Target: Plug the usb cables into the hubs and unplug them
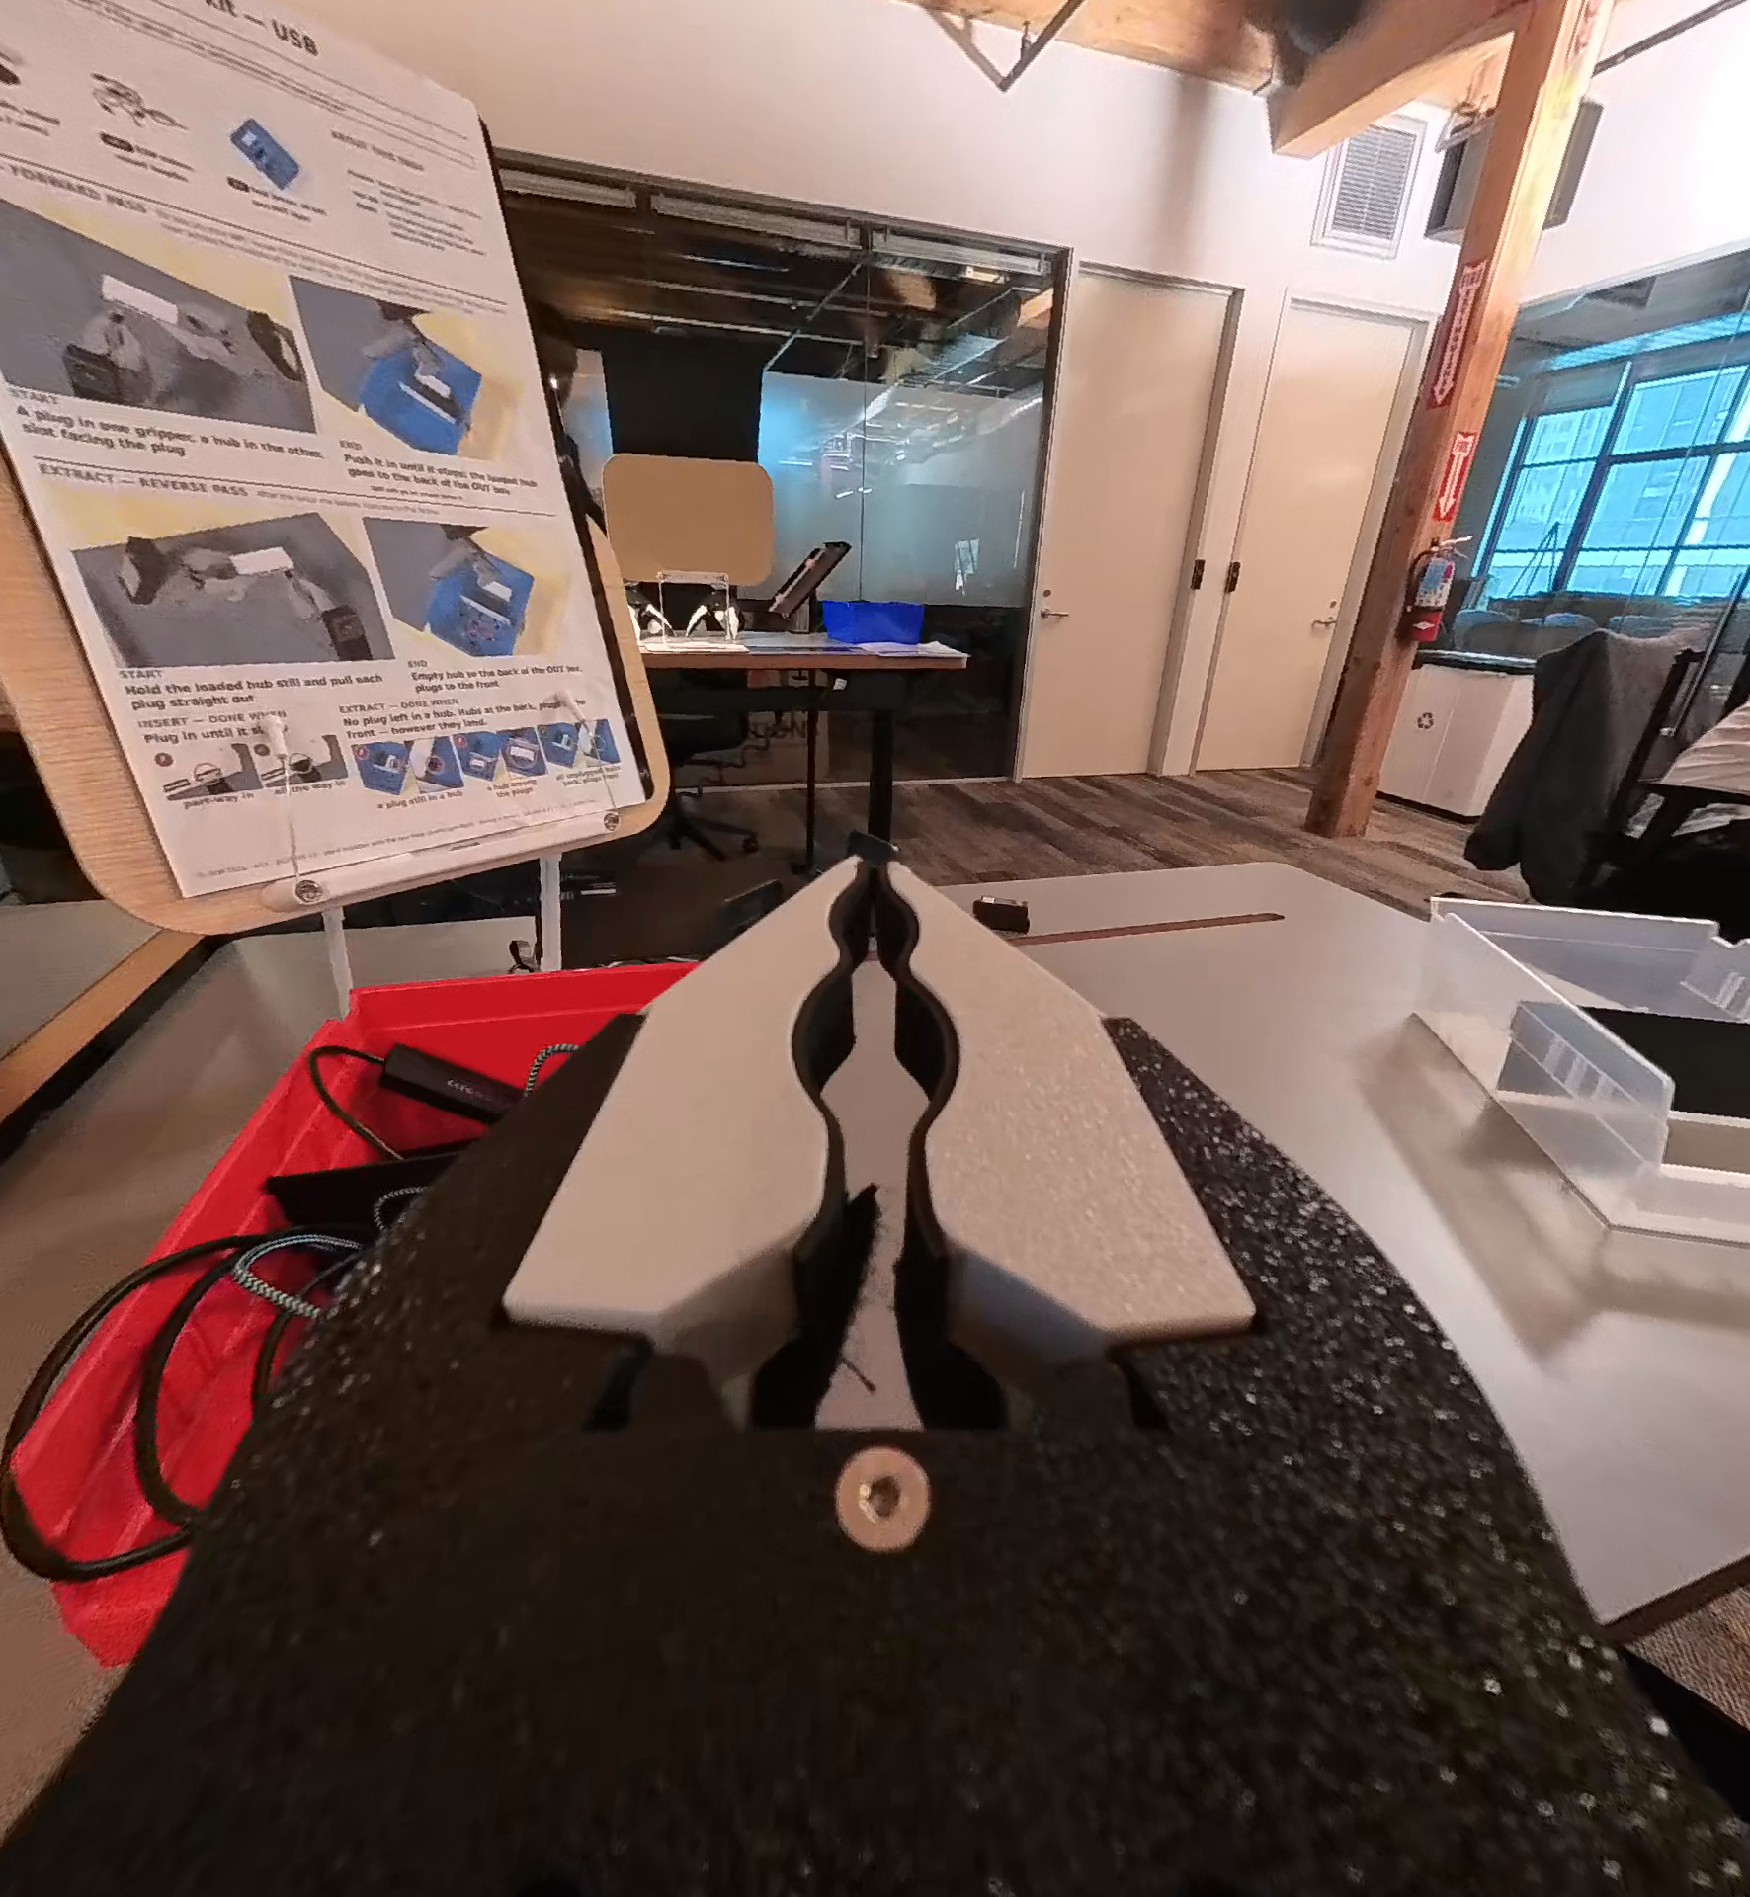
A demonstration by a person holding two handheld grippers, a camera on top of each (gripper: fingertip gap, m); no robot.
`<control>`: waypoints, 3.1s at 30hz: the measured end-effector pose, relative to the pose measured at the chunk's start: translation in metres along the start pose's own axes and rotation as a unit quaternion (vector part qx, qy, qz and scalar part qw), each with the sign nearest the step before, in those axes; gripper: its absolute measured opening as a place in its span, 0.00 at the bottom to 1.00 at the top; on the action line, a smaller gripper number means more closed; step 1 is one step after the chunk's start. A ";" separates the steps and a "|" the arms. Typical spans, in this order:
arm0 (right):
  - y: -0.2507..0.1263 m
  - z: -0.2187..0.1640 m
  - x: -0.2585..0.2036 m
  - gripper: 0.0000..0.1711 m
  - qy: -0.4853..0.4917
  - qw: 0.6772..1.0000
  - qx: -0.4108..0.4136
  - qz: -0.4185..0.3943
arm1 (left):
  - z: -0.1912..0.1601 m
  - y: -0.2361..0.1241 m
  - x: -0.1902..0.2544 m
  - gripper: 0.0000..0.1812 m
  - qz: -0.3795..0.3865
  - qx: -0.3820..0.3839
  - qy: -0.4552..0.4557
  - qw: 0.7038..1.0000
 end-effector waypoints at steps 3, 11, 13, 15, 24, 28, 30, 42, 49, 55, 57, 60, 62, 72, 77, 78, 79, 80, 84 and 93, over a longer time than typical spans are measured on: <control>0.004 -0.005 -0.004 0.00 -0.002 1.000 -0.005 0.004 | -0.001 -0.002 -0.005 0.00 0.012 -0.005 0.001 1.000; 0.025 -0.021 -0.017 0.12 -0.014 1.000 -0.009 0.020 | -0.006 -0.008 -0.029 0.04 0.043 -0.004 -0.017 0.999; 0.037 -0.023 -0.019 0.12 -0.008 1.000 0.002 0.026 | -0.009 -0.007 -0.035 0.03 0.041 0.003 -0.026 0.999; 0.054 -0.025 -0.020 0.12 0.012 0.999 0.018 0.033 | -0.013 -0.003 -0.040 0.03 0.039 0.007 -0.036 0.999; 0.112 -0.065 -0.037 0.12 0.003 0.992 0.040 0.123 | -0.043 0.005 -0.074 0.10 0.094 -0.073 -0.007 0.993; 0.120 -0.081 -0.025 0.12 0.002 0.991 0.048 0.126 | -0.039 0.048 -0.091 0.21 0.053 -0.137 0.093 0.985; 0.122 -0.097 -0.021 0.12 0.005 0.992 0.033 0.124 | -0.044 0.084 -0.105 0.27 0.025 -0.190 0.180 0.965; 0.119 -0.109 -0.009 0.13 0.022 0.997 0.007 0.074 | -0.174 0.220 -0.197 0.30 -0.179 -0.478 0.483 0.712; 0.119 -0.110 -0.007 0.13 0.022 0.997 -0.001 0.069 | -0.213 0.225 -0.222 0.27 -0.221 -0.554 0.588 0.546; 0.117 -0.106 -0.006 0.13 0.026 0.997 0.007 0.070 | -0.225 0.223 -0.234 0.24 -0.218 -0.505 0.729 0.408; 0.116 -0.105 -0.006 0.12 0.032 0.997 0.010 0.071 | -0.230 0.225 -0.231 0.23 -0.213 -0.475 0.754 0.400; 0.115 -0.104 -0.005 0.12 0.035 0.997 0.012 0.071 | -0.228 0.228 -0.232 0.21 -0.187 -0.452 0.760 0.428; 0.115 -0.103 -0.006 0.12 0.034 0.997 0.012 0.072 | -0.228 0.228 -0.235 0.18 -0.171 -0.449 0.756 0.444; 0.115 -0.104 -0.006 0.11 0.041 0.996 0.013 0.074 | -0.197 0.222 -0.232 0.04 -0.105 -0.402 0.762 0.497; 0.116 -0.105 -0.004 0.10 0.047 0.996 0.015 0.071 | -0.123 0.221 -0.218 0.04 -0.018 -0.361 0.713 0.601; 0.116 -0.105 -0.003 0.10 0.047 0.996 0.017 0.070 | -0.101 0.221 -0.210 0.04 0.000 -0.342 0.704 0.623; 0.116 -0.105 -0.003 0.09 0.047 0.996 0.018 0.069 | -0.077 0.221 -0.201 0.04 0.015 -0.322 0.694 0.643; 0.115 -0.105 -0.003 0.09 0.047 0.996 0.019 0.069 | -0.053 0.222 -0.191 0.04 0.030 -0.305 0.683 0.663; 0.113 -0.103 -0.001 0.09 0.042 0.997 0.032 0.062 | 0.047 0.226 -0.134 0.04 0.063 -0.226 0.643 0.728; 0.102 -0.089 0.007 0.08 0.093 0.987 0.096 0.084 | 0.185 0.260 0.005 0.04 0.011 -0.141 0.483 0.864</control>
Point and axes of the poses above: each gripper's, where its closed fingertips meet, y out along the fingers, z out of its top, x = y × z across the jaws, the point moved 4 cm from there along -y, back along the fingers, and after that the axes turned 1 degree about y, right-handed, at the moved point
